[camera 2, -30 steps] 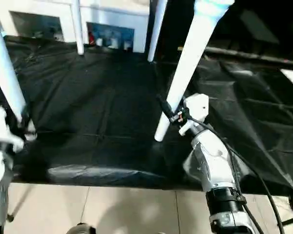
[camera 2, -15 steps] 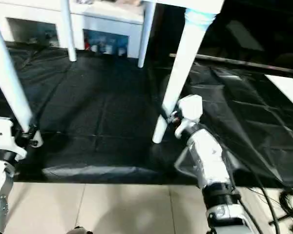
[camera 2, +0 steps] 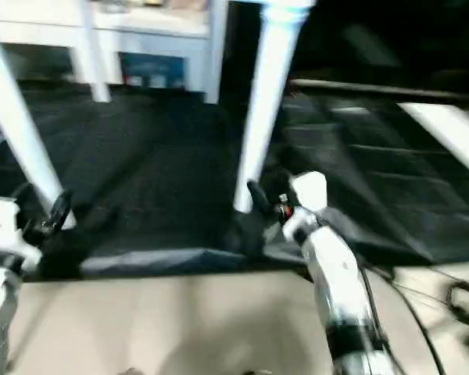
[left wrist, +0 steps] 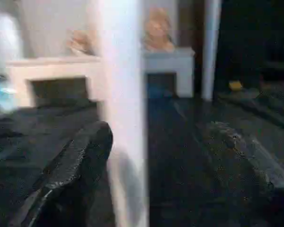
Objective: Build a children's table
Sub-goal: Flip table
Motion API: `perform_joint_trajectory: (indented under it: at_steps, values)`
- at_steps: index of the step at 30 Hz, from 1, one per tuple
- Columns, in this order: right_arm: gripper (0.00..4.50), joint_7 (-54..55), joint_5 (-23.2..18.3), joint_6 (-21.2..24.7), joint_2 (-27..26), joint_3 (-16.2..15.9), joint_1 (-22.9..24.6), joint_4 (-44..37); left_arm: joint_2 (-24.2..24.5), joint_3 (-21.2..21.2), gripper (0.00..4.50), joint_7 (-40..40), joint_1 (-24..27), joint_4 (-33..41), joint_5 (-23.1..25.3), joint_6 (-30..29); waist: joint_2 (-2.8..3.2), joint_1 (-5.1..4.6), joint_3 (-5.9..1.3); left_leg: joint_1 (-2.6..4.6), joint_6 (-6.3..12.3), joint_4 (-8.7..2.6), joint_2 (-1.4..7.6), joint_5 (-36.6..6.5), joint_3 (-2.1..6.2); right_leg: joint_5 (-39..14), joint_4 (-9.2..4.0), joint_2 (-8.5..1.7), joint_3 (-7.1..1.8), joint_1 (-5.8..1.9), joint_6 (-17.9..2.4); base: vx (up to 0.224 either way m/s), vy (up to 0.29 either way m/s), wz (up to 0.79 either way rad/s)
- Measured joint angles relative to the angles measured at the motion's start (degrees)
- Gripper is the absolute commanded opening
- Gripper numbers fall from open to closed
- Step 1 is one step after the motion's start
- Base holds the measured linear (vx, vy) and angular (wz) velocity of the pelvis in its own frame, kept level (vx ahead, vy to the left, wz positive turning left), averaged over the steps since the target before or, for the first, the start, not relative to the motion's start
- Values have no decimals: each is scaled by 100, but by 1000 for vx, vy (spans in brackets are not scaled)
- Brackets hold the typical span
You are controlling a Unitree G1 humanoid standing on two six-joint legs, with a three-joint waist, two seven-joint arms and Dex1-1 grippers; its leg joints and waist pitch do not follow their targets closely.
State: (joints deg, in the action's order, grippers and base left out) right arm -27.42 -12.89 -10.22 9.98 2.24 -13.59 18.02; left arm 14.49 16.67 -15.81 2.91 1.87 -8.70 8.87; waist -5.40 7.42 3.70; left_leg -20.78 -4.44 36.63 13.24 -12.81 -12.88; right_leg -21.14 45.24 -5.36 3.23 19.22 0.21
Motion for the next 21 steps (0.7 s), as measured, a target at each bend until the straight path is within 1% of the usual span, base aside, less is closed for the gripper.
perform_joint_trajectory:
  at_steps: [1,2,3,4,5,6,7,8,10,12,13,14,17,21]
  values:
    - [377,75,3,99,-38,-41,63,-198,-92,-3,403,6,260,89,-40,-23,37,102,7,-68,48,163,-54,-58,134,-30,-18,47,-35,120,8,7,-163,-9]
    - [377,153,1,193,-66,-62,209,-481,-170,-31,403,14,500,167,-55,-78,133,217,-12,-55,78,262,-240,-55,471,-30,-68,127,-89,117,8,49,-110,-4]
    - [377,273,-17,362,-76,-35,385,-764,-261,-94,403,40,590,294,-62,-160,227,263,-49,58,8,123,-263,-21,532,-23,-132,207,-82,136,6,-32,-52,20]
    - [377,395,-56,583,-131,-29,539,-997,-330,-143,403,94,597,458,-63,-226,198,279,-38,80,-92,-18,-281,51,503,58,-238,225,-101,179,-7,-32,-52,20]
    - [377,463,-108,791,-175,-46,633,-1183,-408,-185,403,181,642,598,-44,-274,184,279,-42,67,-85,-98,-243,85,435,258,-368,263,-121,170,-72,-88,-46,38]
    - [377,495,-140,954,-225,-61,711,-1370,-480,-212,403,262,714,718,-23,-300,206,262,-46,58,-71,-119,-204,101,403,376,-456,292,-129,140,-105,0,0,0]
    - [377,558,-185,1191,-249,-101,757,-1571,-576,-270,403,436,765,880,70,-453,234,225,-48,57,-70,-123,-187,102,400,426,-526,301,-118,110,-110,0,0,0]
    - [377,601,-215,1323,-252,-111,785,-1677,-649,-307,403,567,748,983,139,-593,241,183,-48,58,-70,-135,-187,101,399,451,-569,301,-113,84,-102,0,0,0]
    - [377,746,-228,1521,-273,-110,812,-1766,-667,-427,403,725,687,1136,270,-870,235,75,-51,65,-70,-183,-190,101,387,478,-666,296,-110,69,-62,0,0,0]
    - [377,937,-213,1718,-320,-89,810,-1789,-654,-562,403,792,592,1152,503,-935,220,7,-61,61,-70,-213,-193,101,386,532,-740,296,-108,61,-36,0,0,0]
    - [377,1031,-198,1836,-344,-91,808,-1789,-651,-639,403,822,548,1155,635,-936,212,-61,-76,40,-70,-223,-194,102,387,569,-781,296,-105,50,-25,0,0,0]
    - [377,1103,-162,1902,-360,-91,804,-1789,-653,-676,403,860,528,1153,723,-919,212,-103,-81,22,-68,-223,-193,105,390,592,-807,297,-98,57,-15,0,0,0]
    - [377,1308,58,1939,-364,-88,846,-1800,-638,-712,403,964,459,1129,954,-826,223,-224,-87,-14,-34,-232,-195,188,395,621,-833,299,-95,84,-34,0,0,0]
    - [377,1601,358,1859,-360,-89,954,-1818,-550,-839,403,1038,337,1065,1181,-825,238,-252,-85,-27,-15,-234,-196,177,390,620,-866,299,-97,86,-26,0,0,0]
